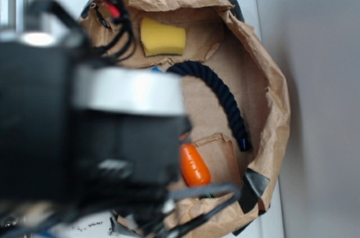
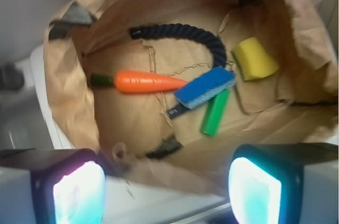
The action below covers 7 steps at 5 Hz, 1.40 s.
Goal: Grab the blue sponge.
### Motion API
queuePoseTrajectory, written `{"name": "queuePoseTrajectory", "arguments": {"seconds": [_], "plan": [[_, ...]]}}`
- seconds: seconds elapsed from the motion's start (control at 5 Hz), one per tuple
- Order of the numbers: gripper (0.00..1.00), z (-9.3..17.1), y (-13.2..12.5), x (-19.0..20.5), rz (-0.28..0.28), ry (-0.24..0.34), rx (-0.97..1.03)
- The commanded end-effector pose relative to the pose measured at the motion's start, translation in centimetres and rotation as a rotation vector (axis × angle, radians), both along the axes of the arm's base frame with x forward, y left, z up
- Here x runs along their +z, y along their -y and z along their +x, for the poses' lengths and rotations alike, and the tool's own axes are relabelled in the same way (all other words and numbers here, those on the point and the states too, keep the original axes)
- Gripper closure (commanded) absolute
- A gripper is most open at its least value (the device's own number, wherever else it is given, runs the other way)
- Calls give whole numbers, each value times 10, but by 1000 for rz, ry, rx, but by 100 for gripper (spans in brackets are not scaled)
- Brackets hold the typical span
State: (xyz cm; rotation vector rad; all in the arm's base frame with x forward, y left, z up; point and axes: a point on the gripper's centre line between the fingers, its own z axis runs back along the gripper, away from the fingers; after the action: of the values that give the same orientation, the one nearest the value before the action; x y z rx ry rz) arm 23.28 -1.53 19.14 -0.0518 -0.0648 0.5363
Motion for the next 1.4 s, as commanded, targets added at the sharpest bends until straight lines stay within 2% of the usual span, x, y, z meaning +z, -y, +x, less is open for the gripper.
{"name": "queuePoseTrajectory", "arguments": {"seconds": [0.0,0.6,1.0,1.2], "plan": [[0,16,-29,3,-20,8,259],[0,16,-29,3,-20,8,259],[0,23,-63,-43,-37,32,312],[0,30,-62,-65,-15,41,305]]}}
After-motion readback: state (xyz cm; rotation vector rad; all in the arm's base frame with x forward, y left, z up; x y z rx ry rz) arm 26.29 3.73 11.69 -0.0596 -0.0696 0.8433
